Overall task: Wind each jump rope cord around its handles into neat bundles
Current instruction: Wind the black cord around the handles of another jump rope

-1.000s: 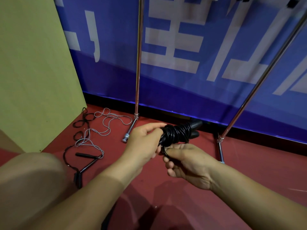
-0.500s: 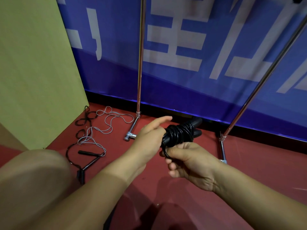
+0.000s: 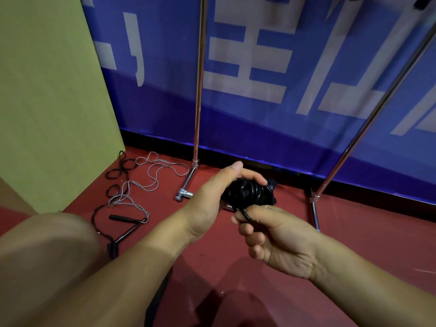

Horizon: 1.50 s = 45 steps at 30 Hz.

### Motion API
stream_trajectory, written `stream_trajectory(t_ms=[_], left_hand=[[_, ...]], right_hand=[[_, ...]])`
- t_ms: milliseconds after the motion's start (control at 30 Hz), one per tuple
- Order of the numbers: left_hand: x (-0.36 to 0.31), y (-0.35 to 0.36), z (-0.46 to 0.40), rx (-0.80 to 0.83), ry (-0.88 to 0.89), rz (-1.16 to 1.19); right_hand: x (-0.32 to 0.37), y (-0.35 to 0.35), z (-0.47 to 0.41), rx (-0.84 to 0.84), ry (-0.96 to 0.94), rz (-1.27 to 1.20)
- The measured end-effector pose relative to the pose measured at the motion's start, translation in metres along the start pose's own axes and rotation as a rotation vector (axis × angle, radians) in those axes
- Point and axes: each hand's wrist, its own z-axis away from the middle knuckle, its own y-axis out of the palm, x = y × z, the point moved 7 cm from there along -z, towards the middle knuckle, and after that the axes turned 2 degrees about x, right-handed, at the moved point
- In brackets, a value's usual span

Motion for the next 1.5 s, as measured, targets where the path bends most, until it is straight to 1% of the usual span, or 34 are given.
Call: stream_trajectory(t_ms=[100,233,333,400,467,533,733,867,967,1100,1200,1267,1367,1433,1500], left_hand=[[-0.002,0.000,0.000,0.018,0.054,-0.052],[-0.001,0.000,0.003,0.055,0.087,-0.166],[0.007,0.001,0.008,0.061,0.063,-0.244],[0.014,0.003,0.010,0.056,0.027,-0.240],[0.017,0.005,0.012,0.043,0.009,-0.221],[0.019,0.007,0.013,0.047,0.032,-0.192],[0.019,0.013,0.011,0.003,0.040,0.016],[0.019,0.016,0.012,-0.051,-0.002,0.152],[0.019,0.006,0.010,-0.139,-0.008,0.075],[0.029,-0.003,0.013,-0.204,-0.113,-0.143],[0.029,-0.006,0.016,-0.214,-0.151,-0.206],[0.029,-0.007,0.016,-0.215,-0.168,-0.209],[0.038,0.001,0.017,-0.182,-0.269,-0.119],[0.044,0.010,0.016,-0.109,-0.368,0.051],[0.041,0.020,0.017,0.015,-0.379,0.177]], right_hand=[[0.001,0.004,0.003,0.084,0.024,-0.097],[0.002,0.010,0.010,0.286,0.054,-0.257],[0.009,0.009,0.018,0.416,0.062,-0.327],[0.013,0.006,0.022,0.460,0.058,-0.338],[0.013,0.002,0.024,0.443,0.047,-0.300],[0.008,-0.001,0.023,0.409,0.030,-0.234],[0.010,-0.001,0.022,0.416,-0.006,-0.165],[0.012,-0.001,0.023,0.287,-0.002,0.047],[0.021,-0.006,0.029,0.139,-0.033,0.273],[0.046,-0.012,0.046,-0.023,-0.275,0.649],[0.057,-0.018,0.057,-0.085,-0.358,0.819],[0.057,-0.020,0.060,-0.083,-0.346,0.836],[0.054,-0.027,0.057,-0.073,-0.263,0.728],[0.053,-0.032,0.055,-0.042,-0.201,0.632],[0.051,-0.031,0.051,0.028,-0.158,0.539]])
